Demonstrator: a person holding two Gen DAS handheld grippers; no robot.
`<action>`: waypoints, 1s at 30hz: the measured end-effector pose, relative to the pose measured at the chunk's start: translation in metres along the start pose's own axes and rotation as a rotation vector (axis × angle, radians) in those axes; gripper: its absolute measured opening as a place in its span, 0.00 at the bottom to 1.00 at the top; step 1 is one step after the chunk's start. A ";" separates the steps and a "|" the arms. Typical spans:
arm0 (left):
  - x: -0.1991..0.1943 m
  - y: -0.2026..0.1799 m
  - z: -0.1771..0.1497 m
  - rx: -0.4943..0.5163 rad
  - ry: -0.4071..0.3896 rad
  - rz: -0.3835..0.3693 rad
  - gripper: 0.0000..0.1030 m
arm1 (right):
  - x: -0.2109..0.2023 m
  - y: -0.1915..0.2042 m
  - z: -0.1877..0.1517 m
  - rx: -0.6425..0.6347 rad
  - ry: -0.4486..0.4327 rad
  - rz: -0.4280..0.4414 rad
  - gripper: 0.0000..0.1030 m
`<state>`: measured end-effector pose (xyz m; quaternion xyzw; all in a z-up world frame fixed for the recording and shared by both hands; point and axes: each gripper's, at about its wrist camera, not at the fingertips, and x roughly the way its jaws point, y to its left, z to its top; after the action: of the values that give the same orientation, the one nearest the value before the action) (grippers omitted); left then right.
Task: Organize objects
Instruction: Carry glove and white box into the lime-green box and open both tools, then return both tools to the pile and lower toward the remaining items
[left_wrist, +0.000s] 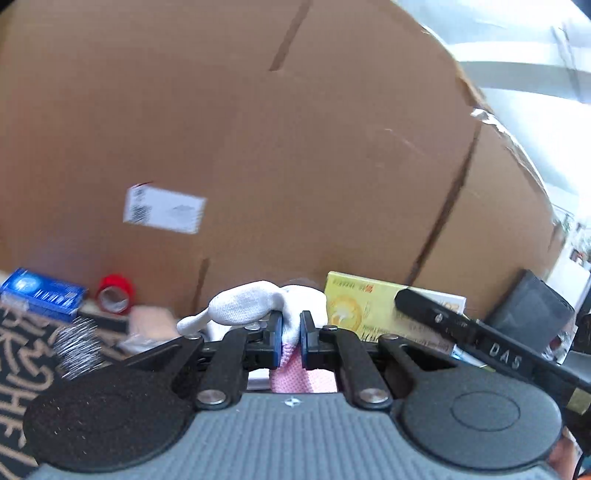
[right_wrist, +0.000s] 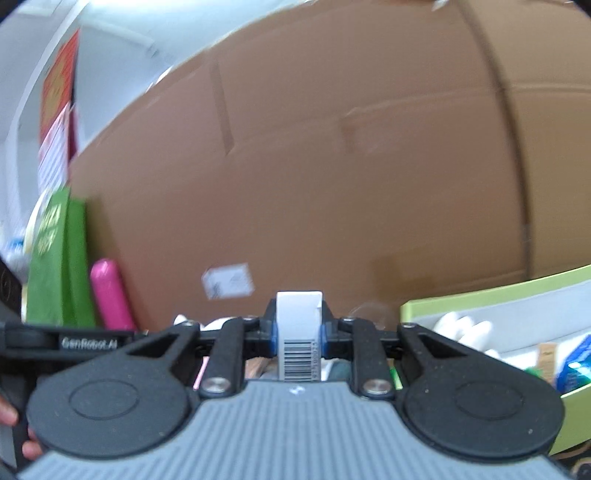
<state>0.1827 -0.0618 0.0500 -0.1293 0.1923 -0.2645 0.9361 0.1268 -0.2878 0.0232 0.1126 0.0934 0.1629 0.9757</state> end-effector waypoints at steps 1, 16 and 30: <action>0.004 -0.008 0.004 0.007 0.004 -0.015 0.07 | -0.005 -0.007 0.003 0.018 -0.028 -0.019 0.19; 0.104 -0.129 0.015 0.123 0.097 -0.197 0.08 | -0.040 -0.114 0.003 0.282 -0.259 -0.421 0.21; 0.127 -0.107 -0.008 0.119 0.136 -0.060 0.80 | -0.022 -0.129 -0.003 0.286 -0.236 -0.712 0.93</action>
<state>0.2316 -0.2206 0.0421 -0.0611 0.2353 -0.3115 0.9186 0.1437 -0.4138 -0.0084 0.2257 0.0355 -0.2143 0.9497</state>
